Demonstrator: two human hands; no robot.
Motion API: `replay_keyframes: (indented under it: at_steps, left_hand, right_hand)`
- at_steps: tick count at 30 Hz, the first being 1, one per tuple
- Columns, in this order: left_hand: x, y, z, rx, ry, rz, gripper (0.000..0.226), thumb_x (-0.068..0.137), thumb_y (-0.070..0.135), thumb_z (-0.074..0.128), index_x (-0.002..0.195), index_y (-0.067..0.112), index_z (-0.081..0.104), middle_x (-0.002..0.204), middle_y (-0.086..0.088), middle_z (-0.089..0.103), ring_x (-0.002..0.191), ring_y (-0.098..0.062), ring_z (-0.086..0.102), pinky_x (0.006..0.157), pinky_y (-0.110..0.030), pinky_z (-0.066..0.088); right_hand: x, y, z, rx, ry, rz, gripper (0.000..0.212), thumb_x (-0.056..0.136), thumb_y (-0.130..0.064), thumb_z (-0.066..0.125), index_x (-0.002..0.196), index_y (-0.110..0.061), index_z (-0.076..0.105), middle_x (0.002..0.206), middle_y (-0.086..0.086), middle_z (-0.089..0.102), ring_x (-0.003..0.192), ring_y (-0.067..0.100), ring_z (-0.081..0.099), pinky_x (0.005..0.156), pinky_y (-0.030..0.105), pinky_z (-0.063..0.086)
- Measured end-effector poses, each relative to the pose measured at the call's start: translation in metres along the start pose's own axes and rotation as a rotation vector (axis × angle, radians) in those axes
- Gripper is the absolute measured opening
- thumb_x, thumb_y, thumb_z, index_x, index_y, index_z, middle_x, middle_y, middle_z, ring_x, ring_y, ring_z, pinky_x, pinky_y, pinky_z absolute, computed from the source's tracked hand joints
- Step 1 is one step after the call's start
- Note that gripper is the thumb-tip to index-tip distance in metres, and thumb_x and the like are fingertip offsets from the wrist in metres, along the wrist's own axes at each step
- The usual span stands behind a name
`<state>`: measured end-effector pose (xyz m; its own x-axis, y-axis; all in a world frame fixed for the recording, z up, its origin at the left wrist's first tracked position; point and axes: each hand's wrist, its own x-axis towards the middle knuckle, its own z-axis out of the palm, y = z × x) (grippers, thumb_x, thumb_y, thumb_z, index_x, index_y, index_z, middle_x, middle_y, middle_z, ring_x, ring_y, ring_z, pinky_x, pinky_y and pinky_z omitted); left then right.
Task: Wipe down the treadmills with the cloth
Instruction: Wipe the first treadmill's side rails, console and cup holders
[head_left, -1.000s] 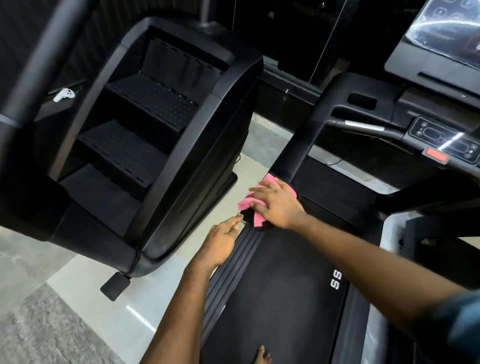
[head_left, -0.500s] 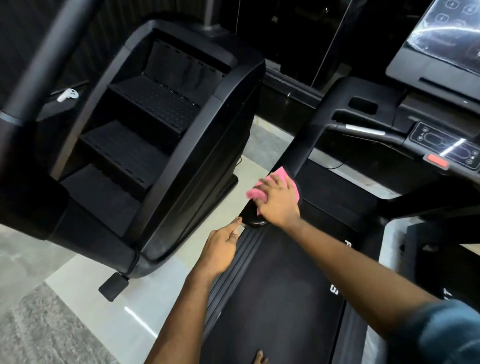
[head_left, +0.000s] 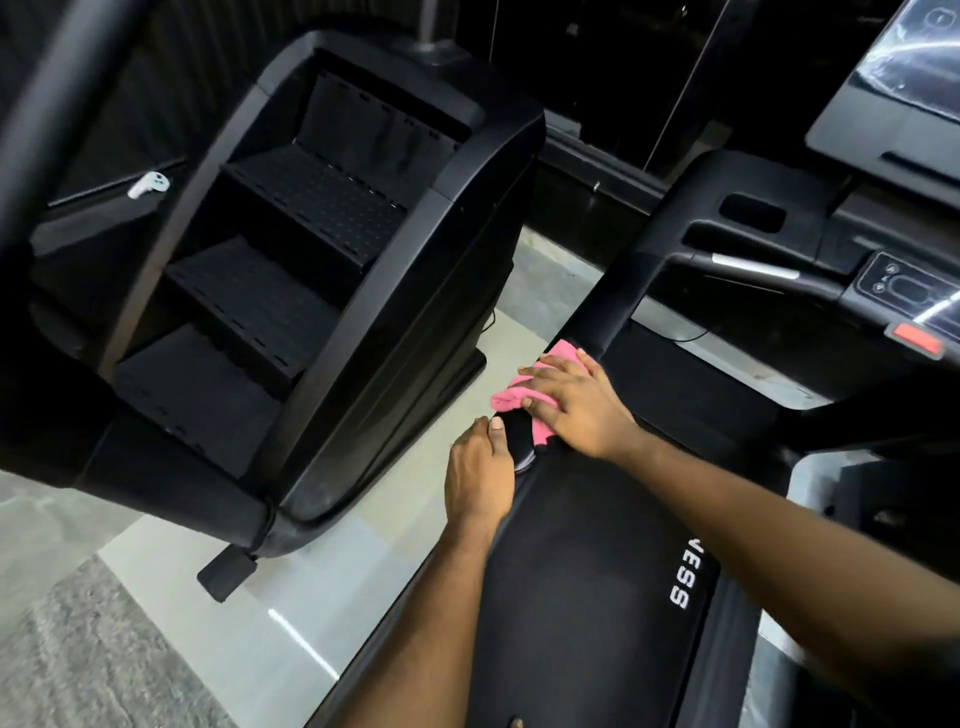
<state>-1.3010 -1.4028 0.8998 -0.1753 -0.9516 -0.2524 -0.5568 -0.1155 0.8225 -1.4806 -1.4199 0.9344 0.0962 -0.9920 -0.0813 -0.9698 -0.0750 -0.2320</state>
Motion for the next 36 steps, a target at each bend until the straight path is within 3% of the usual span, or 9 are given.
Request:
replay_keyframes:
  at_steps: [7,10,14,21,24,27,31,33,36]
  left_hand:
    - [0.008,-0.008,0.012,0.061,-0.005,-0.048,0.056,0.109,0.034,0.022,0.125,-0.004,0.061,0.123,-0.02,0.065,0.122,-0.037,0.054,0.116,-0.052,0.028]
    - [0.008,-0.01,0.015,0.06,0.003,-0.064,0.058,0.109,0.035,0.02,0.123,-0.002,0.062,0.122,-0.018,0.067,0.124,-0.034,0.054,0.124,-0.044,0.016]
    - [0.007,-0.009,0.011,0.078,0.011,-0.032,0.055,0.109,0.033,0.02,0.139,0.004,0.055,0.137,-0.014,0.06,0.134,-0.028,0.047,0.126,-0.04,0.009]
    - [0.003,-0.002,0.003,0.054,-0.023,-0.009,0.051,0.11,0.028,0.021,0.152,0.007,0.041,0.153,-0.011,0.047,0.148,-0.024,0.033,0.127,-0.038,0.003]
    - [0.002,0.005,-0.002,0.102,-0.055,-0.039,0.05,0.11,0.027,0.022,0.154,0.008,0.036,0.155,-0.012,0.044,0.149,-0.028,0.028,0.126,-0.039,0.006]
    - [0.005,0.015,-0.003,0.113,0.018,-0.043,0.048,0.108,0.023,0.031,0.152,0.009,0.041,0.147,-0.016,0.053,0.142,-0.033,0.039,0.124,-0.039,0.016]
    - [0.023,0.045,0.002,0.02,0.086,0.004,0.044,0.107,0.027,0.035,0.144,0.012,0.052,0.133,-0.017,0.063,0.128,-0.036,0.053,0.108,-0.046,0.043]
    - [0.029,0.058,0.007,0.087,0.069,0.024,0.042,0.108,0.028,0.033,0.138,0.011,0.055,0.125,-0.02,0.065,0.119,-0.04,0.057,0.099,-0.047,0.047]
    - [0.028,0.056,0.015,0.219,0.048,-0.009,0.041,0.108,0.031,0.029,0.124,0.009,0.058,0.114,-0.022,0.067,0.108,-0.041,0.06,0.086,-0.046,0.047]
  right_hand:
    - [0.05,-0.005,-0.003,-0.148,-0.073,0.212,0.043,0.102,-0.042,0.035,0.128,-0.032,0.067,0.145,-0.011,0.057,0.149,0.014,0.029,0.122,0.043,0.007]
    - [0.019,-0.016,0.009,-0.113,0.013,0.093,0.047,0.101,-0.046,0.035,0.137,-0.032,0.062,0.15,-0.011,0.053,0.149,0.015,0.03,0.122,0.043,0.007]
    - [0.015,0.008,-0.003,-0.074,-0.039,-0.037,0.055,0.098,-0.057,0.028,0.138,-0.039,0.06,0.15,-0.016,0.051,0.149,0.014,0.03,0.123,0.045,0.009]
    - [0.056,0.014,-0.004,-0.093,0.029,0.267,0.04,0.101,-0.041,0.039,0.127,-0.033,0.068,0.144,-0.014,0.058,0.148,0.014,0.031,0.123,0.045,0.008]
    - [0.025,0.004,0.009,-0.066,0.114,0.169,0.045,0.1,-0.048,0.038,0.135,-0.035,0.063,0.15,-0.013,0.052,0.15,0.018,0.028,0.123,0.049,0.005]
    - [0.021,0.028,0.0,-0.029,0.06,0.053,0.048,0.098,-0.054,0.035,0.135,-0.04,0.062,0.15,-0.014,0.052,0.15,0.015,0.027,0.123,0.046,0.001]
    - [0.058,0.041,-0.009,-0.009,0.084,0.247,0.041,0.099,-0.046,0.042,0.13,-0.037,0.067,0.15,-0.012,0.052,0.152,0.016,0.023,0.124,0.048,-0.004]
    - [0.055,0.031,-0.001,0.009,0.163,0.337,0.04,0.099,-0.044,0.043,0.131,-0.037,0.066,0.153,-0.011,0.049,0.154,0.019,0.016,0.124,0.05,-0.009]
    - [0.025,0.034,0.008,0.105,0.221,0.207,0.038,0.1,-0.048,0.044,0.132,-0.041,0.064,0.154,-0.013,0.047,0.154,0.019,0.015,0.122,0.051,-0.011]
